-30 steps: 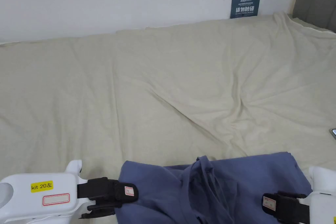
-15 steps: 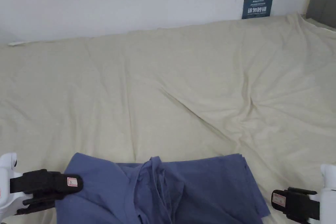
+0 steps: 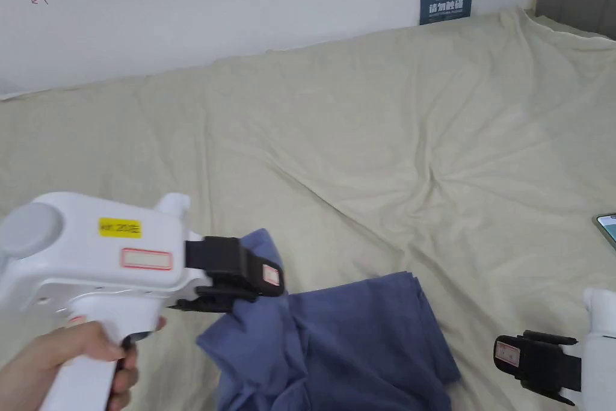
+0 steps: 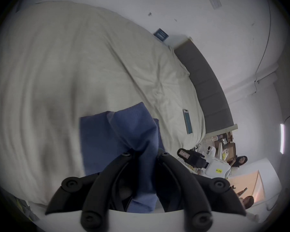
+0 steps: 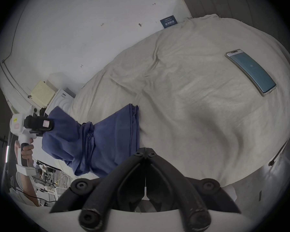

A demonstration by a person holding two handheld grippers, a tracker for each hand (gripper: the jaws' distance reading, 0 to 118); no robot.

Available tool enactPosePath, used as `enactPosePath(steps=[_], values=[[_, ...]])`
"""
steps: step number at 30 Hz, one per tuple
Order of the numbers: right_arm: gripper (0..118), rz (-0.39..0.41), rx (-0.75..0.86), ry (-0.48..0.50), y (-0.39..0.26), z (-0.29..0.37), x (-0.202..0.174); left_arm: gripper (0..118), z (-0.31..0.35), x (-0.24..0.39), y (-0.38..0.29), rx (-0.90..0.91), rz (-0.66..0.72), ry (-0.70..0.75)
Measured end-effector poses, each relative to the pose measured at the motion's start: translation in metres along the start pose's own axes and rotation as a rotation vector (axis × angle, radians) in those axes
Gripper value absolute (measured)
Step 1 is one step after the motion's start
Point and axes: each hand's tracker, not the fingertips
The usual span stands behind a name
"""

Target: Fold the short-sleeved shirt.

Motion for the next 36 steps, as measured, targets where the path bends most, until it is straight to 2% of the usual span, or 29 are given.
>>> enactPosePath(steps=[7, 8, 10, 11, 13, 14, 19, 22, 23, 24, 25, 26, 27, 28, 29, 36], values=[[0, -0.039, 0.022, 0.005, -0.001, 0.008, 0.020, 21, -0.109, 0.041, 0.010, -0.224, -0.063, -0.010], [0, -0.046, 0.022, 0.001, -0.001, 0.009, 0.024, 21, -0.121, 0.045, 0.010, -0.200, -0.044, 0.008], [0, -0.058, 0.025, -0.003, -0.002, 0.011, 0.029, 22, -0.139, 0.051, 0.011, -0.238, -0.097, 0.052], [0, -0.066, 0.027, -0.005, -0.002, 0.013, 0.032, 33, -0.145, 0.049, 0.014, -0.260, -0.115, 0.071], [0, -0.076, 0.032, -0.004, -0.003, 0.016, 0.035, 97, -0.149, 0.045, 0.012, -0.280, -0.109, 0.011], [0, -0.078, 0.033, -0.004, -0.004, 0.016, 0.037, 117, -0.147, 0.047, 0.009, -0.302, -0.102, -0.028], [0, -0.095, 0.034, -0.012, -0.006, 0.013, 0.040, 117, -0.108, 0.047, 0.012, -0.211, -0.082, -0.079], [0, -0.096, 0.036, -0.008, -0.007, 0.012, 0.037, 117, -0.084, 0.035, 0.015, -0.148, -0.057, -0.036], [0, -0.094, 0.037, -0.005, -0.007, 0.012, 0.036, 115, -0.078, 0.035, 0.008, -0.148, -0.053, -0.017], [0, -0.093, 0.039, -0.003, -0.007, 0.012, 0.036, 106, -0.073, 0.032, 0.005, -0.131, -0.046, -0.016], [0, -0.092, 0.040, -0.002, -0.007, 0.012, 0.035, 90, -0.069, 0.030, 0.001, -0.122, -0.058, 0.014], [0, -0.088, 0.040, -0.001, -0.007, 0.012, 0.033, 69, -0.068, 0.030, -0.003, -0.110, -0.081, 0.051], [0, -0.084, 0.042, -0.003, -0.007, 0.012, 0.032, 35, -0.069, 0.030, -0.005, -0.098, -0.090, 0.074], [0, -0.082, 0.042, -0.006, -0.007, 0.012, 0.032, 10, -0.073, 0.031, -0.010, -0.103, -0.111, 0.100], [0, -0.081, 0.042, -0.006, -0.007, 0.012, 0.032, 7, -0.080, 0.032, -0.014, -0.101, -0.125, 0.120], [0, -0.084, 0.054, -0.005, -0.010, 0.021, 0.035, 6, -0.136, 0.049, -0.024, -0.187, -0.178, 0.067]])
